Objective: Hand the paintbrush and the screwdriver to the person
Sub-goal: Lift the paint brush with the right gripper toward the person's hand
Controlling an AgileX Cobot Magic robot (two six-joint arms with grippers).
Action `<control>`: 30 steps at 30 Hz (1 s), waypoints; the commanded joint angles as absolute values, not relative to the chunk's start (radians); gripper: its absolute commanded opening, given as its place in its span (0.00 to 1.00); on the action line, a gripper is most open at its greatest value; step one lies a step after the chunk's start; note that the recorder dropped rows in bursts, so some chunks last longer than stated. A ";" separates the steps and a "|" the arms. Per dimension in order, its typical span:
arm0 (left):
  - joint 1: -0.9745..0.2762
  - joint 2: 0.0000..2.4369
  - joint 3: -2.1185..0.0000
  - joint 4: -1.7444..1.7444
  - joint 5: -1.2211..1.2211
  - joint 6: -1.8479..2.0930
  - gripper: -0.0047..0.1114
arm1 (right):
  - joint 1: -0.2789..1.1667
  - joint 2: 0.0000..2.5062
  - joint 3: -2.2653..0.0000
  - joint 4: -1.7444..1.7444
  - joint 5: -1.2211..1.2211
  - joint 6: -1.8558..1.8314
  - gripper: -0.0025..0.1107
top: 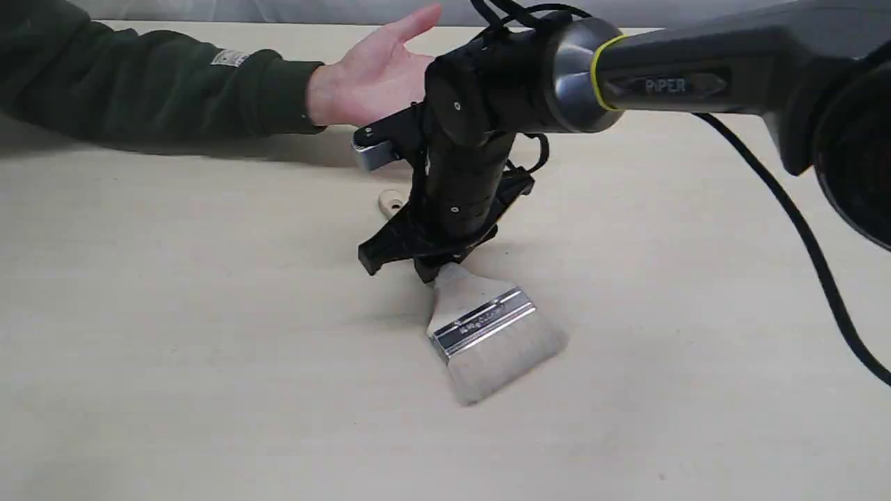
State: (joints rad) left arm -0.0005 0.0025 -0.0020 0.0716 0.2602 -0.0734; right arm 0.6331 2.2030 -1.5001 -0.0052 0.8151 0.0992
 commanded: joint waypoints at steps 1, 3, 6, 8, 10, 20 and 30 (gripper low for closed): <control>-0.007 0.000 0.000 0.069 0.248 -0.075 0.04 | 0.631 2.215 -1.465 -0.064 0.880 0.081 0.06; -0.007 0.000 0.000 0.069 0.250 -0.075 0.04 | 0.631 2.195 -1.455 -0.060 0.850 0.081 0.06; -0.007 0.000 0.000 0.069 0.250 -0.075 0.04 | 0.631 2.151 -1.426 -0.048 0.795 0.081 0.06; -0.007 0.000 0.000 0.069 0.250 -0.075 0.04 | 0.631 2.101 -1.390 -0.036 0.755 0.077 0.06; -0.007 0.000 0.000 0.069 0.250 -0.075 0.04 | 0.631 2.052 -1.353 -0.019 0.718 0.063 0.06; -0.007 0.000 0.000 0.069 0.250 -0.075 0.04 | 0.631 1.740 -1.115 0.014 0.531 0.059 0.06; -0.007 0.000 0.000 0.067 0.252 -0.075 0.04 | 0.631 1.573 -1.083 0.010 0.431 0.059 0.06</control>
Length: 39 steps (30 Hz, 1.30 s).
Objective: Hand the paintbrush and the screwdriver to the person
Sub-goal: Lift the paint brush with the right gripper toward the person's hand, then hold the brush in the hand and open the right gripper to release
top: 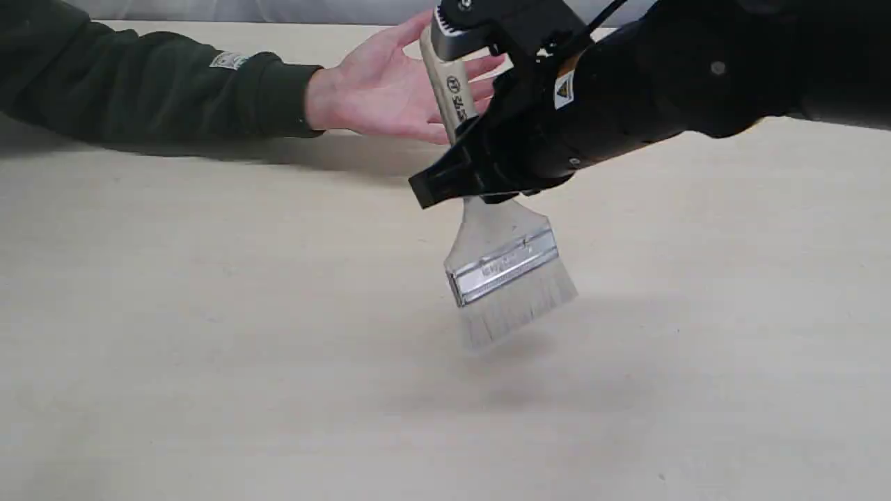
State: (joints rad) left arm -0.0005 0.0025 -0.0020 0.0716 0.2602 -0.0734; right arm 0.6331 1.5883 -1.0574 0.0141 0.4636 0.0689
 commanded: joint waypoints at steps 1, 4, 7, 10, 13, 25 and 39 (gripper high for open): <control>-0.007 0.000 0.000 0.067 0.252 -0.075 0.04 | 0.631 1.573 -1.096 0.005 0.431 0.059 0.06; -0.007 0.000 0.000 0.067 0.250 -0.075 0.04 | 0.625 1.592 -1.163 -0.016 0.416 0.059 0.06; -0.007 0.000 0.000 0.067 0.250 -0.075 0.04 | 0.607 1.621 -1.232 -0.016 0.416 0.059 0.06; -0.007 0.000 0.000 0.067 0.250 -0.075 0.04 | 0.581 1.664 -1.311 -0.023 0.425 0.059 0.06; -0.007 0.000 0.000 0.067 0.250 -0.075 0.04 | 0.558 1.722 -1.399 -0.023 0.455 0.061 0.06; -0.007 0.000 0.000 0.067 0.250 -0.075 0.04 | 0.502 2.009 -1.712 -0.045 0.558 0.068 0.06; -0.007 0.000 0.000 0.069 0.249 -0.075 0.04 | 0.462 2.150 -1.802 -0.099 0.523 0.116 0.06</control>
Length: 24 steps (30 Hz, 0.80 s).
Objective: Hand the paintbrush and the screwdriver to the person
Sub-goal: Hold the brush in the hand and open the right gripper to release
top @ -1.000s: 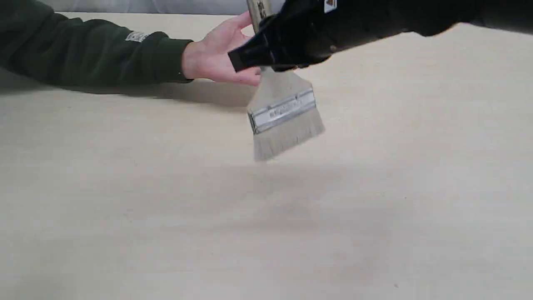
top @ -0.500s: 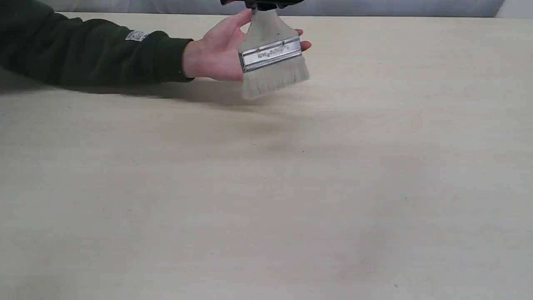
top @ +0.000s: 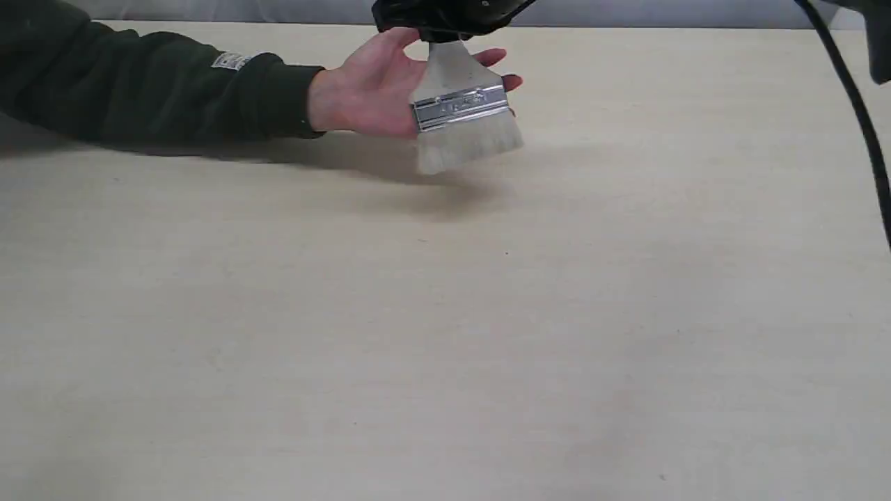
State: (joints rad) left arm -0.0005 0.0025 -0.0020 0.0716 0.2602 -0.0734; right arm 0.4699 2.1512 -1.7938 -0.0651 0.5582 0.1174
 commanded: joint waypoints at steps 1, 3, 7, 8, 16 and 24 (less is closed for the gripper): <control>-0.007 0.000 0.000 0.069 0.249 -0.075 0.04 | 0.462 2.151 -1.802 -0.099 0.518 0.116 0.06; -0.007 0.000 0.000 0.069 0.249 -0.075 0.04 | 0.456 2.151 -1.802 -0.099 0.493 0.124 0.06; -0.007 0.000 0.000 0.069 0.249 -0.075 0.04 | 0.439 2.151 -1.802 -0.118 0.480 0.193 0.06; -0.007 0.000 0.000 0.069 0.249 -0.075 0.04 | 0.432 2.151 -1.802 -0.118 0.482 0.196 0.07; -0.007 0.000 0.000 0.069 0.249 -0.075 0.04 | 0.411 2.151 -1.802 -0.113 0.499 0.196 0.40; -0.007 0.000 0.000 0.067 0.250 -0.075 0.04 | 0.411 2.151 -1.802 -0.113 0.491 0.199 0.48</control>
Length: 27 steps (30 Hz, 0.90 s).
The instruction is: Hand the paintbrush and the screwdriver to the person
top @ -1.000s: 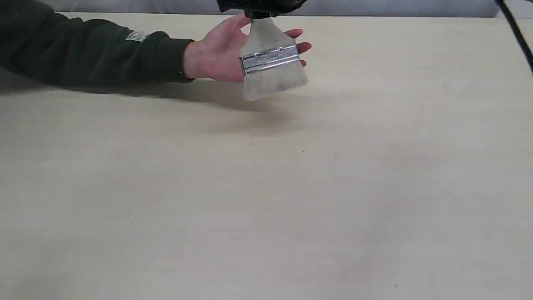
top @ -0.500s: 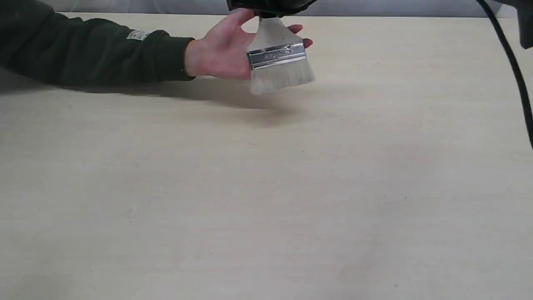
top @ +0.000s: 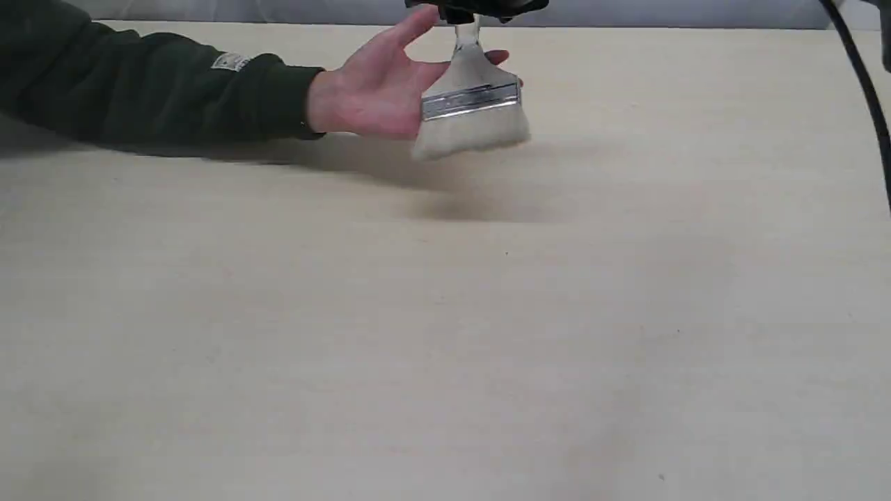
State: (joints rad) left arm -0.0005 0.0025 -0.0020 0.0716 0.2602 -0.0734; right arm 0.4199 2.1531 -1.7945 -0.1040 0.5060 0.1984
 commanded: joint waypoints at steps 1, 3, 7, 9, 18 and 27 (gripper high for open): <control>-0.007 0.000 0.000 0.067 0.250 -0.075 0.04 | 0.411 2.151 -1.802 -0.113 0.491 0.199 0.48; -0.007 0.000 0.000 0.067 0.250 -0.075 0.04 | 0.411 2.151 -1.802 -0.111 0.500 0.199 0.48; -0.007 0.000 0.000 0.067 0.250 -0.075 0.04 | 0.411 2.148 -1.802 -0.095 0.511 0.199 0.48; -0.007 0.000 0.000 0.067 0.250 -0.075 0.04 | 0.411 2.142 -1.802 -0.090 0.523 0.199 0.48; -0.007 0.000 0.000 0.069 0.250 -0.075 0.04 | 0.411 2.028 -1.750 -0.092 0.573 0.150 0.48; -0.007 0.000 0.000 0.071 0.249 -0.075 0.04 | 0.408 1.782 -1.464 -0.116 0.504 0.150 0.48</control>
State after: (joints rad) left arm -0.0005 0.0025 -0.0020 0.0716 0.2602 -0.0734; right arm 0.4161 1.8211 -1.5067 -0.1092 0.5295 0.1614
